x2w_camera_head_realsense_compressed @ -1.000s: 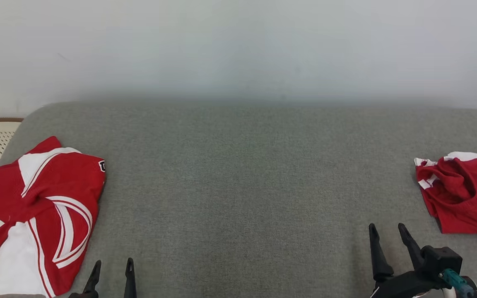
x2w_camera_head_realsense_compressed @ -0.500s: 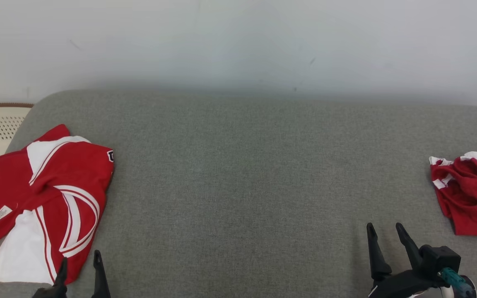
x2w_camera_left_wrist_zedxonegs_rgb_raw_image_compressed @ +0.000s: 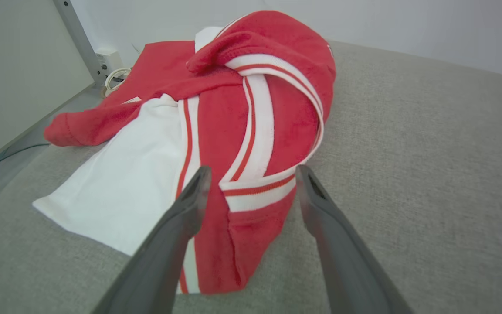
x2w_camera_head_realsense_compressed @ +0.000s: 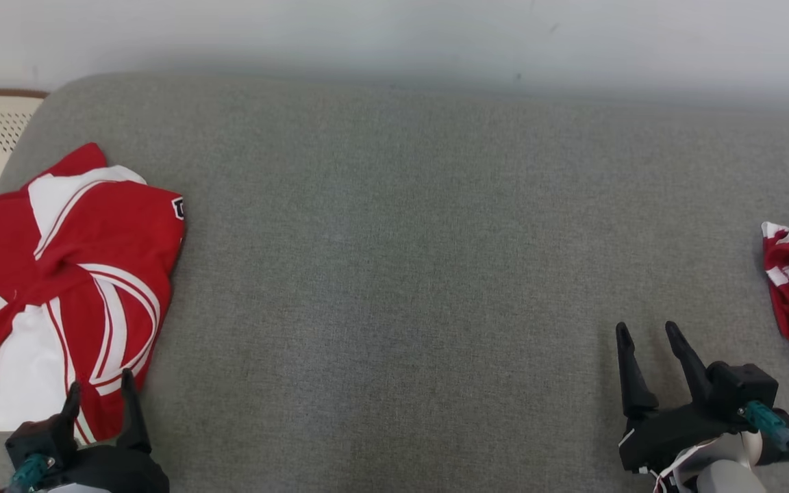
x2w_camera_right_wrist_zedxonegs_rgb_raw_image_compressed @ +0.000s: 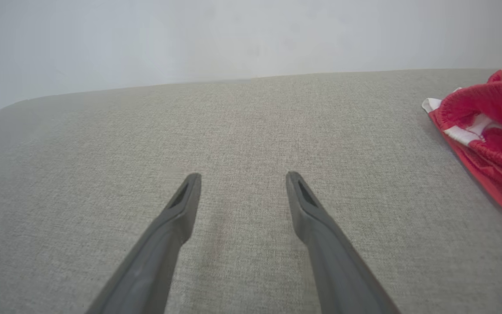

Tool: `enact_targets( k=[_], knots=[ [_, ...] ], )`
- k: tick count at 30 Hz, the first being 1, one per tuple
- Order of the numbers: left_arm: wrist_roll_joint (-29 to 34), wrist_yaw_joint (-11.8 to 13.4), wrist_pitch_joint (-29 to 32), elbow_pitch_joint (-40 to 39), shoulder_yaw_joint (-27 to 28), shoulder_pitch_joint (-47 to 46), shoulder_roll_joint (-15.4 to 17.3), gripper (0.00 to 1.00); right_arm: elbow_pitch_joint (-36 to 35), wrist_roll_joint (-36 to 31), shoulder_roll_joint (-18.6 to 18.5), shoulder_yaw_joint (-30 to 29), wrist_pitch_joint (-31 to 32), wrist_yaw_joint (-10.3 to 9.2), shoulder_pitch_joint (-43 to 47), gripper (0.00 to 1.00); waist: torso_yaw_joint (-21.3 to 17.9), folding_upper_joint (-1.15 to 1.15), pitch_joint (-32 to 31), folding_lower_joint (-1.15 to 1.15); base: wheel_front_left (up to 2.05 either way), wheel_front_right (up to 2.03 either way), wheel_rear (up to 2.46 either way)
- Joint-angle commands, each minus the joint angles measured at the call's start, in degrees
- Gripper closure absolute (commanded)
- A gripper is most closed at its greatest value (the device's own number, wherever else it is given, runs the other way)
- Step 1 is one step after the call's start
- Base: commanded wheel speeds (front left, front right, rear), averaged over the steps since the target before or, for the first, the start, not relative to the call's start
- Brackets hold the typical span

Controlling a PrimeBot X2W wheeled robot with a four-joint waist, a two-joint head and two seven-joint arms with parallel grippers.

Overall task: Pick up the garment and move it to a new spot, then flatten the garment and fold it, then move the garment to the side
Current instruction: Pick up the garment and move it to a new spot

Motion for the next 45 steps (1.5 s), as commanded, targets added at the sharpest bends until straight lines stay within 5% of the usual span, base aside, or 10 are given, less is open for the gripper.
enact_targets(
  k=[1,7,10,11,20,28,37,45],
  knots=[
    [-0.95,-0.41,-0.07,0.74,0.46,-0.96,0.05,0.0,-0.21,0.2,-0.42,0.09,-0.06,-0.02,-0.64,0.0,-0.36,0.0,1.42,-0.01,0.0,0.0,0.0],
    [-1.92,-1.95,-0.07,5.45,2.41,-2.9,-0.66,0.0,-0.53,0.43,-0.93,-0.08,-0.06,-0.02,-1.61,0.0,-1.52,0.0,2.5,-0.01,0.0,0.0,0.0],
    [-1.78,-2.28,-0.07,6.76,3.27,-3.37,-0.86,0.88,-0.66,0.34,-0.82,-0.2,-0.05,-0.02,-1.53,0.0,-1.92,0.0,2.78,-0.01,0.0,0.0,0.0],
    [-1.53,-2.37,-0.07,7.08,3.49,-3.56,-0.88,1.0,-0.75,0.19,-0.74,-0.25,-0.05,-0.02,-1.57,0.0,-1.98,0.0,2.82,-0.01,0.0,0.0,0.0],
    [0.09,-3.27,-0.07,6.04,4.52,-3.32,-1.09,1.0,-0.87,0.27,-0.28,-0.82,-0.05,-0.02,-0.92,0.0,-1.73,0.0,1.74,-0.01,0.0,0.0,0.0],
    [3.1,-3.92,-0.08,-7.37,-0.05,-2.35,-1.87,1.0,-0.86,-0.16,1.25,-0.76,-0.05,-0.02,-1.04,0.0,-1.6,0.0,0.08,-0.01,0.0,0.0,0.0],
    [0.68,-6.95,-0.08,-15.89,-16.6,-10.69,-2.06,1.0,-0.84,0.03,2.64,-0.49,-0.05,-0.02,-0.69,0.0,-4.14,0.0,-0.69,-0.01,0.0,0.0,0.0],
    [-5.32,-6.06,-0.08,-17.97,-31.56,-21.43,-2.06,1.0,-0.8,0.36,3.39,-0.15,-0.05,-0.02,-1.43,0.0,-8.27,0.0,-0.29,-0.01,0.0,0.0,0.0]
  ],
)
